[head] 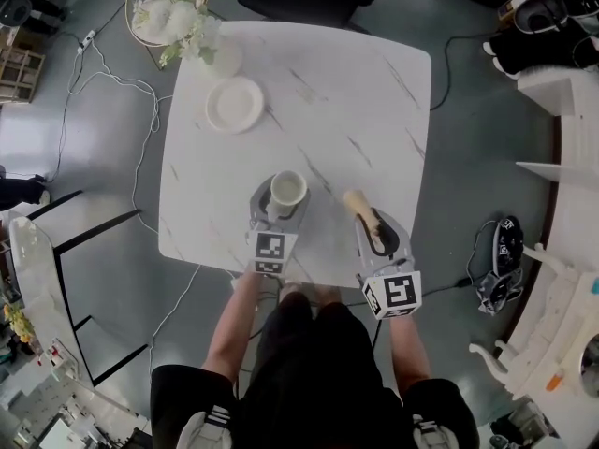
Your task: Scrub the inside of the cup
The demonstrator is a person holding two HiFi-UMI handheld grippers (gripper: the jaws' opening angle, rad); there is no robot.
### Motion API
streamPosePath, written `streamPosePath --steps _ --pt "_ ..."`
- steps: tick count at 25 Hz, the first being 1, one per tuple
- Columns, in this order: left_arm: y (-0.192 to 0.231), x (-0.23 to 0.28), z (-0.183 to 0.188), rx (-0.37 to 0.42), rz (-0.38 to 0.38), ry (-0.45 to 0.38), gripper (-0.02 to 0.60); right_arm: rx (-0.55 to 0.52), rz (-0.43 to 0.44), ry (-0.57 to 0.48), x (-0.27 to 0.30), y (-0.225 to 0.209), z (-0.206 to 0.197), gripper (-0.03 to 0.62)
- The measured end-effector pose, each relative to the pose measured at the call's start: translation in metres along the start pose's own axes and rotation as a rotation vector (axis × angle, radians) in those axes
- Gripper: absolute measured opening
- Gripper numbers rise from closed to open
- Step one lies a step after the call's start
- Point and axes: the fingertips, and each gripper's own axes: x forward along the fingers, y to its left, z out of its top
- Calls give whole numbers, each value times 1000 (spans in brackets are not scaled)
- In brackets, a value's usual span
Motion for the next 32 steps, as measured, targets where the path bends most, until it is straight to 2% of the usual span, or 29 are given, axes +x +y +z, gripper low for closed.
streamPosePath --steps 21,26,29,32 --pt "1 21 -22 -26 42 41 321 13 12 37 9 -19 -15 114" --pt "-1 21 -23 -34 40 54 411 18 16 38 7 -21 -15 114" --pt "-1 19 -25 -30 46 70 440 15 20 35 6 -19 -15 114" --pt "-2 16 -25 -42 36 76 443 16 19 34 4 -17 -13 112"
